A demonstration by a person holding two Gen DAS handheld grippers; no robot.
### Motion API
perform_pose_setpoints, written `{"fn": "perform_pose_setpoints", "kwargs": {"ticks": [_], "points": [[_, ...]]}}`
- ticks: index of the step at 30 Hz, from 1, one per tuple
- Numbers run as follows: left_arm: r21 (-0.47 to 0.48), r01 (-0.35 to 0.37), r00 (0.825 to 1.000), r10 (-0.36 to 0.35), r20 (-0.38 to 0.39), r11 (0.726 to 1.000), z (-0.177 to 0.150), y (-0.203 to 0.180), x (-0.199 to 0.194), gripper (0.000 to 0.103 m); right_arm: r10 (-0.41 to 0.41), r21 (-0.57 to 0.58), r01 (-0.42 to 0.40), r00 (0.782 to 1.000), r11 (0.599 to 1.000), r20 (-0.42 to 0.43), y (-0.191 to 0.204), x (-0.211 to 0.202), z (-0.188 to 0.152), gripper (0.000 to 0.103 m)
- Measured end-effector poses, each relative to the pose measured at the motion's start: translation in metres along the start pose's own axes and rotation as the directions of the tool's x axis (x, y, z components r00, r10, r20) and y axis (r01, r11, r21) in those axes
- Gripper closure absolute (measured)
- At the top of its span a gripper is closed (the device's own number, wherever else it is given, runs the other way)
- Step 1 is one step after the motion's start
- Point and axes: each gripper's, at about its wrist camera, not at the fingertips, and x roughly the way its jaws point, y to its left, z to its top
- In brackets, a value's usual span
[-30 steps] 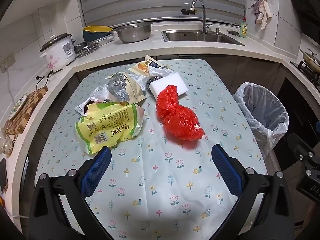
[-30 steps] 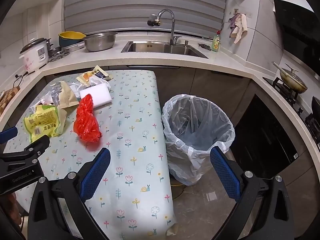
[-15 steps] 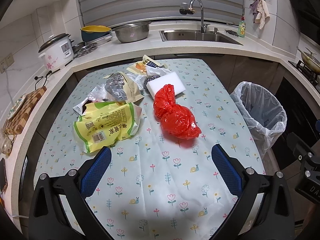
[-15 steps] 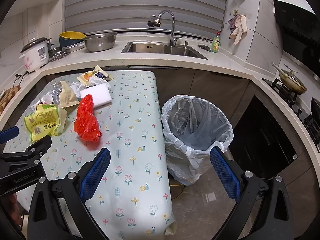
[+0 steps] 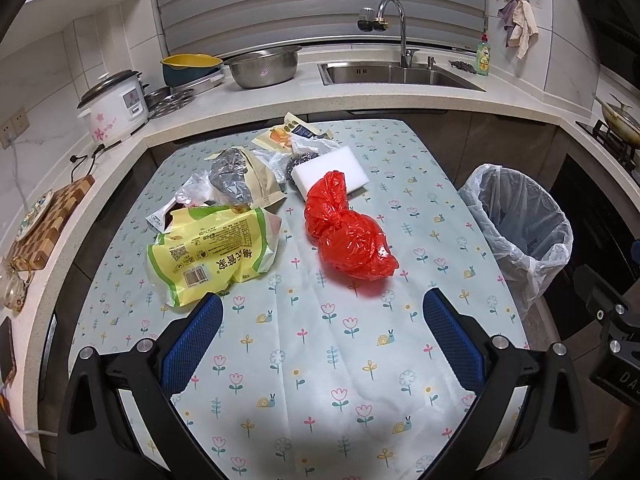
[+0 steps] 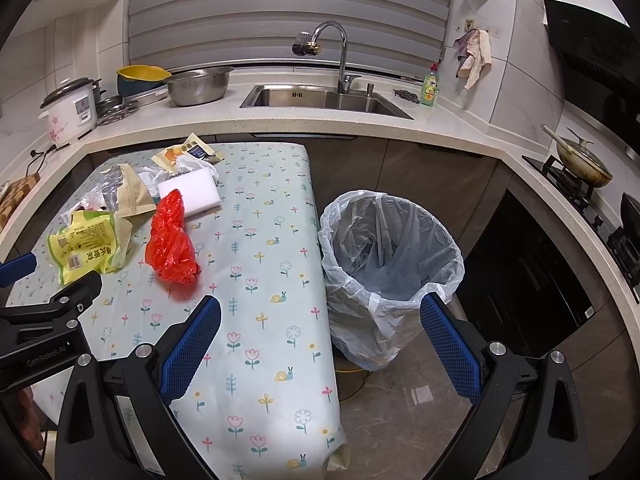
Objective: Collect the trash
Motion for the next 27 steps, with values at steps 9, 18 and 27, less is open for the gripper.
{"fn": "perform_pose_setpoints", "kwargs": {"ticks": [9, 18, 27], "points": [[0.004, 0.0, 1.0, 0.0, 0.002, 1.0, 0.0015, -0.0032, -0.003, 0.007, -0.001, 0.005, 0.001, 1.0, 1.0, 0.0, -0.0058, 0.0025, -0.0008, 0.007], [0.006, 0.0, 1.0, 0.0, 0.002, 1.0, 0.0013, -0.0045, -0.0036, 0.007, -0.001, 0.007, 0.001, 1.0, 1.0, -0.001, -0.0058, 0.0032, -0.0007, 0.007], [0.005, 0.0, 1.0, 0.0, 0.002, 1.0, 0.0009, -0.0048, -0.0035, 0.008, -0.002, 0.002, 0.002, 1.0, 1.0, 0.0, -0.0045, 0.0045, 0.0002, 0.007]]}}
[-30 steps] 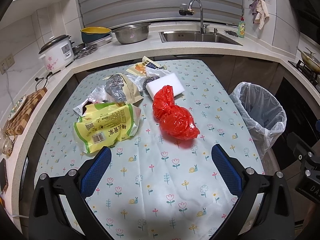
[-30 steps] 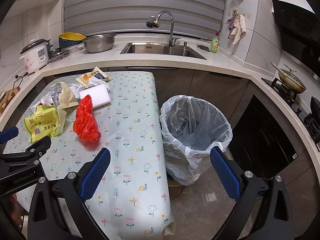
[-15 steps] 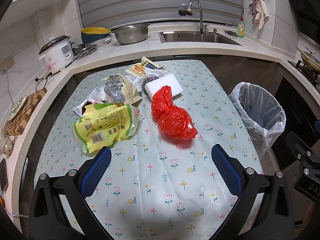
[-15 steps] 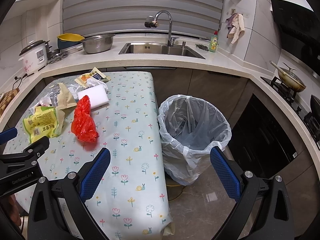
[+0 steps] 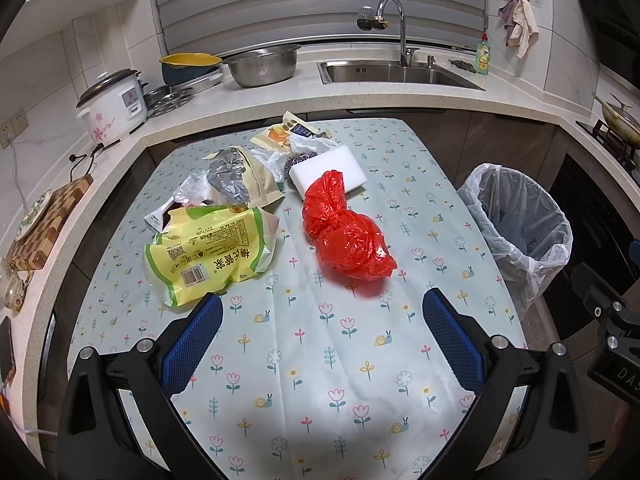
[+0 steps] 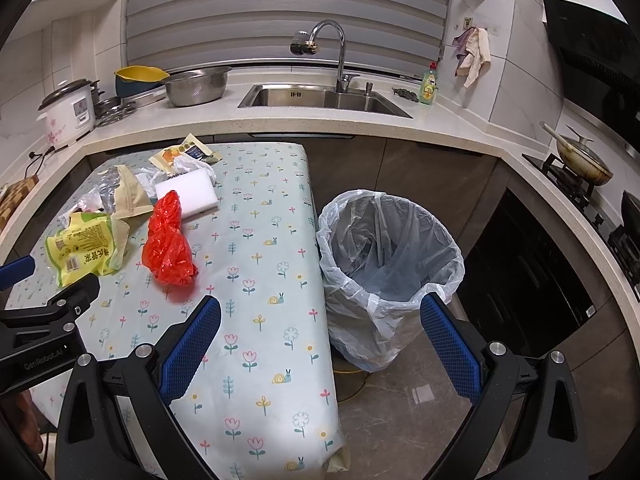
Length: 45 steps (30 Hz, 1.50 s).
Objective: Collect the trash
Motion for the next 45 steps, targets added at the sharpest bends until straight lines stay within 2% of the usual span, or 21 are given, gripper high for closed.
{"fn": "perform_pose_setpoints", "kwargs": {"ticks": [36, 45], "points": [[-0.022, 0.014, 1.0, -0.015, -0.019, 1.0, 0.0, -0.003, 0.001, 0.008, -0.002, 0.002, 0.002, 1.0, 1.0, -0.008, 0.003, 0.006, 0.0, 0.007], [-0.073, 0.025, 0.998, -0.029, -0.047, 0.997, 0.005, 0.029, 0.021, 0.007, 0.035, -0.013, -0.035, 0.999, 0.999, -0.014, 0.027, 0.021, 0.011, 0.007]]}}
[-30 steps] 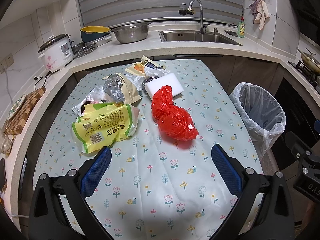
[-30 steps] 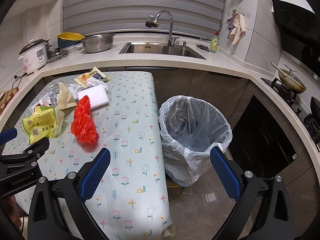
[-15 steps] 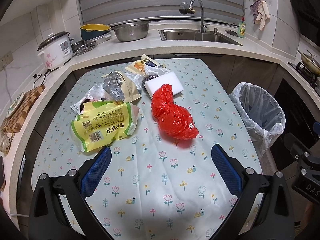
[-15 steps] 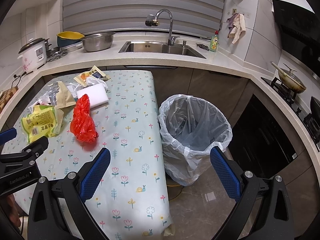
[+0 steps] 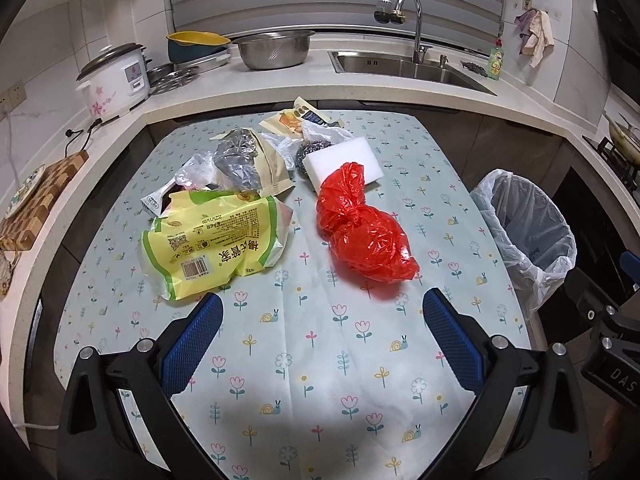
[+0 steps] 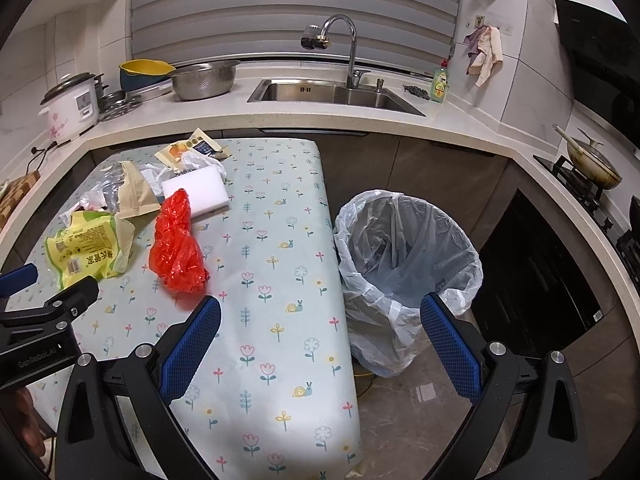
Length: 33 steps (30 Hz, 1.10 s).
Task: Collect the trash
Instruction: 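Grasp the red plastic bag with the right gripper while the left gripper grasps the yellow-green snack bag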
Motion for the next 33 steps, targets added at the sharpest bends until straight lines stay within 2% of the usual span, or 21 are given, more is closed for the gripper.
{"fn": "perform_pose_setpoints", "kwargs": {"ticks": [5, 11, 14, 19, 25, 28, 31, 33], "points": [[-0.063, 0.007, 1.0, -0.008, -0.017, 0.998, 0.007, 0.037, 0.017, 0.007, 0.064, -0.029, -0.064, 0.998, 0.998, 0.003, 0.03, 0.016, 0.012, 0.007], [-0.148, -0.059, 0.998, 0.057, -0.019, 0.987, 0.014, 0.091, 0.043, 0.007, 0.151, -0.083, -0.153, 0.988, 0.985, -0.025, 0.08, 0.053, 0.024, 0.007], [-0.185, -0.072, 0.997, 0.066, -0.04, 0.98, 0.017, 0.115, 0.058, 0.007, 0.177, -0.101, -0.182, 0.983, 0.978, -0.052, 0.102, 0.074, 0.028, 0.007], [-0.209, -0.088, 0.995, 0.078, -0.057, 0.974, 0.019, 0.136, 0.081, 0.007, 0.189, -0.136, -0.201, 0.977, 0.97, -0.093, 0.135, 0.111, 0.03, 0.007], [-0.186, -0.06, 0.996, 0.048, -0.07, 0.981, 0.025, 0.144, 0.105, 0.007, 0.188, -0.131, -0.208, 0.971, 0.969, -0.148, 0.149, 0.141, 0.028, 0.008], [-0.174, -0.032, 0.997, 0.019, -0.076, 0.984, 0.025, 0.147, 0.114, 0.007, 0.184, -0.132, -0.206, 0.969, 0.97, -0.166, 0.151, 0.15, 0.026, 0.012], [-0.167, -0.027, 0.997, 0.013, -0.081, 0.986, 0.025, 0.15, 0.119, 0.007, 0.19, -0.13, -0.216, 0.964, 0.968, -0.184, 0.153, 0.156, 0.024, 0.027], [-0.164, -0.023, 0.997, 0.01, -0.077, 0.986, 0.024, 0.152, 0.118, 0.007, 0.202, -0.123, -0.229, 0.959, 0.966, -0.197, 0.153, 0.159, 0.022, 0.041]]}}
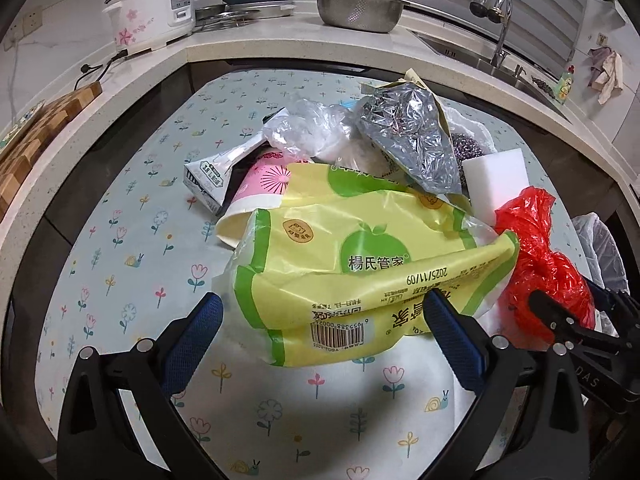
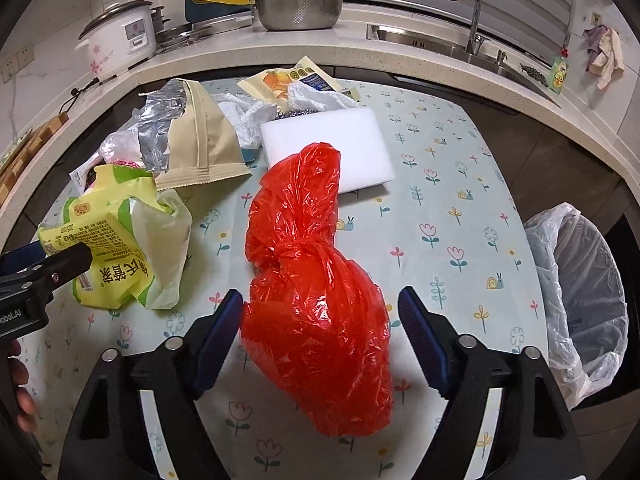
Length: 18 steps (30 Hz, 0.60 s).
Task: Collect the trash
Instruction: 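Grasp the red plastic bag with the right gripper while the left gripper grasps the yellow-green snack bag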
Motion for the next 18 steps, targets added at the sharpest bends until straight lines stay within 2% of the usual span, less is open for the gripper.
{"fn": "perform_pose_setpoints", "kwargs": {"ticks": [6, 14, 18], "points": [[0.019, 0.01, 0.999, -0.011, 0.033, 1.0, 0.004, 0.005, -0.011, 0.007, 0.029, 0.007, -0.029, 0.999, 1.0, 0.015, -0.004, -0.008, -0.004, 0.067], [0.086, 0.015, 0.996, -0.023, 0.084, 0.996, 0.012, -0.001, -0.02, 0.007, 0.04, 0.031, -0.042, 0.997, 0.999, 0.063, -0.012, -0.032, -0.003, 0.074], [0.138, 0.04, 0.996, -0.051, 0.074, 0.99, 0.014, -0.01, -0.013, 0.01, 0.027, 0.046, -0.03, 0.997, 0.998, 0.072, -0.016, -0.041, -0.004, 0.074]]}}
